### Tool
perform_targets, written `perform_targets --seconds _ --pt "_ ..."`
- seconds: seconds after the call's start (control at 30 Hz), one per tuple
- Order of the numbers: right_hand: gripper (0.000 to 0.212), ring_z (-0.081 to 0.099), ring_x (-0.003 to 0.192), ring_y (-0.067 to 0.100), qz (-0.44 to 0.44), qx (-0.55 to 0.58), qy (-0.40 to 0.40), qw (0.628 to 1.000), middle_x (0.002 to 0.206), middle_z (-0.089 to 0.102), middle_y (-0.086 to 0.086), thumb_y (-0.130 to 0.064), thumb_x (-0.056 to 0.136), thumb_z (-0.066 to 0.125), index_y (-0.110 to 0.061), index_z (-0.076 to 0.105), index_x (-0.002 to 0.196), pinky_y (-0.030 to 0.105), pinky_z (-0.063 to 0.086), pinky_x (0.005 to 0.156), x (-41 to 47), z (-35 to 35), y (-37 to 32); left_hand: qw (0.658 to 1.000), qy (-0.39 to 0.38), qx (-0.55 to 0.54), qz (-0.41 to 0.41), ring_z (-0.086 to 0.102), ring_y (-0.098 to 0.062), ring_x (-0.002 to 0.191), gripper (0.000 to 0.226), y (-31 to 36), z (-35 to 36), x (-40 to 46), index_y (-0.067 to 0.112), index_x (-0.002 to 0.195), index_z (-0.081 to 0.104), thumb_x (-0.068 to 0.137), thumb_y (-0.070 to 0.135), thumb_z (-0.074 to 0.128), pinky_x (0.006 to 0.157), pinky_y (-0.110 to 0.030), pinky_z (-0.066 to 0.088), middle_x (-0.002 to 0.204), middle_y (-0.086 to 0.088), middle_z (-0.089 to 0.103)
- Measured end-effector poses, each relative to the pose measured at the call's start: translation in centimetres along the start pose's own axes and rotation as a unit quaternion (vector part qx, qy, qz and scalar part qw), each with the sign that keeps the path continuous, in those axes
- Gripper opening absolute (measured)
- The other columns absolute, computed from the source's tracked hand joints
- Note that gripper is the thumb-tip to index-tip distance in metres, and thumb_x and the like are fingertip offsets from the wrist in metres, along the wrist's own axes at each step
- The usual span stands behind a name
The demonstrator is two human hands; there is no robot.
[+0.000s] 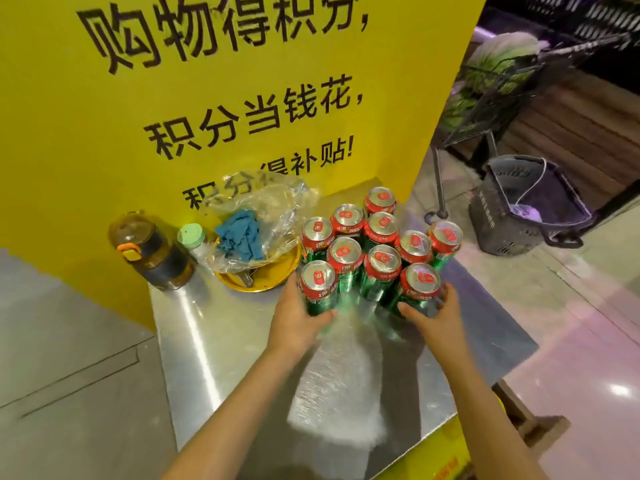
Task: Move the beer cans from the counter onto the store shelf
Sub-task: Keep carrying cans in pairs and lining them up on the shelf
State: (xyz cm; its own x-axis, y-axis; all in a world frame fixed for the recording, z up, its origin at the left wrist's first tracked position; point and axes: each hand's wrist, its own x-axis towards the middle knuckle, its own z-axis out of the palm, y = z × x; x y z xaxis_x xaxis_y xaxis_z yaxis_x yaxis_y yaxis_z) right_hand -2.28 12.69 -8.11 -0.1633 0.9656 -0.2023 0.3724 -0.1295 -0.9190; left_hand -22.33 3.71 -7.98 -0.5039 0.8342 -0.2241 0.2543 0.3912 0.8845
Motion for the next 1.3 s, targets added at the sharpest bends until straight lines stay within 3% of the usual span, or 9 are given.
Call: perform_targets --seconds 0.17,0.4,0.5,0.63,0.7,0.8,1.07,1.23,1.3 --pt "0.070 0.050 0.104 0.011 0.009 -0.007 -0.011 1.000 0.118 0.051 -0.006 -0.015 0.071 0.080 -0.021 0.039 0.128 0.029 0.038 0.092 1.9 0.5 1.5 0.998 0.053 -0.005 -0.014 0.054 -0.009 0.114 0.086 0.1 1.4 1.3 0.025 0.134 0.039 0.062 0.022 0.085 0.098 -0.030 0.045 0.124 0.007 0.057" --pt "0.071 0.056 0.105 0.017 0.006 -0.026 0.001 1.000 0.118 0.059 -0.002 -0.021 0.068 0.083 -0.019 0.048 0.130 0.033 0.042 0.092 2.5 0.2 2.2 0.995 0.097 0.023 -0.006 0.058 -0.010 0.099 0.067 0.0 1.4 1.6 0.035 0.112 0.046 0.060 0.023 0.086 0.083 -0.026 0.049 0.105 0.012 0.062" --pt "0.073 0.056 0.114 0.025 0.013 -0.017 -0.009 1.000 0.127 0.059 0.005 -0.018 0.068 0.083 -0.015 0.048 0.132 0.038 0.041 0.096 2.3 -0.1 2.1 0.995 0.102 0.017 -0.014 0.059 -0.010 0.097 0.067 -0.1 0.8 0.8 0.032 0.113 0.049 0.058 0.022 0.087 0.081 -0.023 0.048 0.103 0.013 0.062" --pt "0.069 0.057 0.100 0.021 0.005 -0.028 -0.043 0.999 0.120 0.063 0.009 -0.015 0.065 0.084 -0.014 0.054 0.127 0.032 0.043 0.087 0.7 0.3 1.6 0.992 0.117 -0.007 -0.041 0.059 -0.006 0.095 0.069 -1.3 -1.2 -2.2 0.029 0.116 0.051 0.058 0.025 0.088 0.076 -0.009 0.044 0.104 0.014 0.062" --pt "0.067 0.056 0.098 0.019 0.001 -0.017 -0.062 0.998 0.115 0.064 0.009 -0.010 0.065 0.084 -0.012 0.055 0.125 0.029 0.039 0.084 -0.8 0.9 0.9 0.990 0.130 -0.014 -0.052 0.059 -0.001 0.092 0.068 -2.1 -2.7 -3.9 0.033 0.114 0.049 0.058 0.024 0.087 0.070 -0.002 0.042 0.102 0.017 0.062" --pt "0.063 0.056 0.102 0.021 -0.020 -0.004 -0.099 0.995 0.110 0.064 0.005 -0.007 0.064 0.084 -0.015 0.057 0.121 0.029 0.038 0.085 -3.5 2.4 -0.4 0.983 0.167 -0.029 -0.072 0.057 0.004 0.090 0.072 -2.9 -5.5 -7.0 0.033 0.115 0.046 0.056 0.026 0.088 0.068 -0.005 0.043 0.099 0.022 0.059" --pt "0.056 0.060 0.102 0.013 -0.060 0.033 -0.194 0.979 0.105 0.068 -0.005 -0.008 0.060 0.086 -0.027 0.062 0.108 0.030 0.044 0.088 -13.4 8.5 -3.8 0.961 0.236 -0.121 -0.074 0.058 -0.003 0.094 0.063 -5.8 -14.6 -17.7 0.023 0.111 0.051 0.060 0.010 0.086 0.070 -0.012 0.047 0.103 0.011 0.061" --pt "0.079 0.063 0.099 0.008 -0.057 0.051 -0.254 0.964 0.101 0.071 -0.009 -0.042 0.037 0.084 -0.026 0.063 0.112 0.026 0.048 0.086 -22.1 12.7 -5.9 0.941 0.289 -0.166 -0.064 0.055 -0.004 0.096 0.059 -8.2 -20.5 -26.0 0.031 0.108 0.051 0.065 0.006 0.082 0.074 -0.013 0.044 0.105 0.011 0.058" --pt "0.081 0.064 0.099 0.012 -0.062 0.060 -0.293 0.952 0.103 0.071 -0.005 -0.042 0.038 0.083 -0.022 0.062 0.114 0.028 0.051 0.085 -25.6 15.3 -7.0 0.930 0.315 -0.179 -0.065 0.055 -0.005 0.098 0.062 -9.3 -23.1 -29.1 0.029 0.114 0.052 0.064 0.008 0.082 0.075 -0.015 0.045 0.107 0.011 0.058"
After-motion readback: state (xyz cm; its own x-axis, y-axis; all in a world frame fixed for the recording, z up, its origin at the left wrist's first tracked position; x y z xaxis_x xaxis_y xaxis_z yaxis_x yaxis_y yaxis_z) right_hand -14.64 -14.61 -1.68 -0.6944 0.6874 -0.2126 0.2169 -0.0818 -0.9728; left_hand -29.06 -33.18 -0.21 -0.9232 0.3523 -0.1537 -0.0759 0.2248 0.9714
